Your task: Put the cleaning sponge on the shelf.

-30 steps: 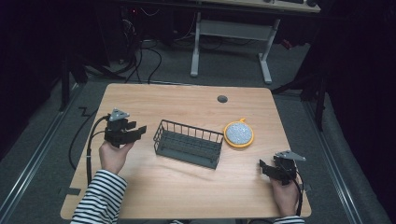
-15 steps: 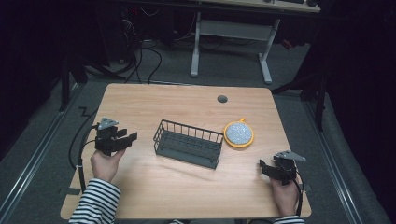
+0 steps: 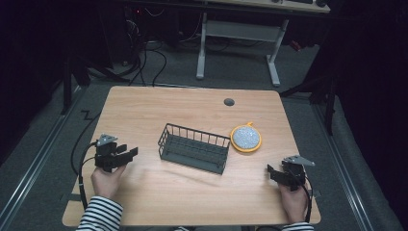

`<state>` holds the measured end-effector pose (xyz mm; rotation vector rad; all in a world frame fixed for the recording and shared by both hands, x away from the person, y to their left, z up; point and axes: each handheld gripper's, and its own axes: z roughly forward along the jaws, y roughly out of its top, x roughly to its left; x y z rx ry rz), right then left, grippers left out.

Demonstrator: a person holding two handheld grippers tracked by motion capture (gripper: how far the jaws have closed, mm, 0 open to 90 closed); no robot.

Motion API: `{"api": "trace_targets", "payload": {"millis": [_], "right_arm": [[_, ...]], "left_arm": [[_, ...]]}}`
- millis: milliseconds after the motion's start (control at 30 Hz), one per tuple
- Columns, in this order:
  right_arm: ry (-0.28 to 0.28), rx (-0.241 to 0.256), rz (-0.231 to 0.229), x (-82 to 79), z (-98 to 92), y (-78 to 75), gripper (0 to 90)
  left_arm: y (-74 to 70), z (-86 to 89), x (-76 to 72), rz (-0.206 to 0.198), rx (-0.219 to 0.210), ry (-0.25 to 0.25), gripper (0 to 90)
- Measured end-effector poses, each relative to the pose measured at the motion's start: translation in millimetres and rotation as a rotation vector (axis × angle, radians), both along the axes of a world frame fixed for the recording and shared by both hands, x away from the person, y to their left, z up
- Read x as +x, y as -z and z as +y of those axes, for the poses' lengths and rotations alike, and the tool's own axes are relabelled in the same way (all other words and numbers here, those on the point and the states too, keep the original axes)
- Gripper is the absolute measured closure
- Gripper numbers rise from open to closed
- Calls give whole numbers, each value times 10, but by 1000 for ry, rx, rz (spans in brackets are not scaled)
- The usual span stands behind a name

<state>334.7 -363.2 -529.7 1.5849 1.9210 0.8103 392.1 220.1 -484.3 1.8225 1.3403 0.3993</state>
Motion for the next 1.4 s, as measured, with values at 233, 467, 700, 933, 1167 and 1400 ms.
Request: {"api": "trace_targets", "payload": {"millis": [233,467,700,933,1167,1400], "right_arm": [[-2,-1,-1,1,-1,0,345],[-1,-1,-1,1,-1,0,345],[1,0,0,0,1,0,345],[1,-1,0,1,1,0,345],[1,1,1,5,1,-1,344],[4,9,1,16,-1,-1,329]], "left_arm": [[165,16,-83,-12,38,-53,445],[293,1,-99,7,58,-61,434],[409,9,-73,32,48,-69,418],[458,-31,-59,21,103,-87,413],[500,-66,-51,-3,170,-79,405],[522,-79,-58,-16,152,-75,340]]}}
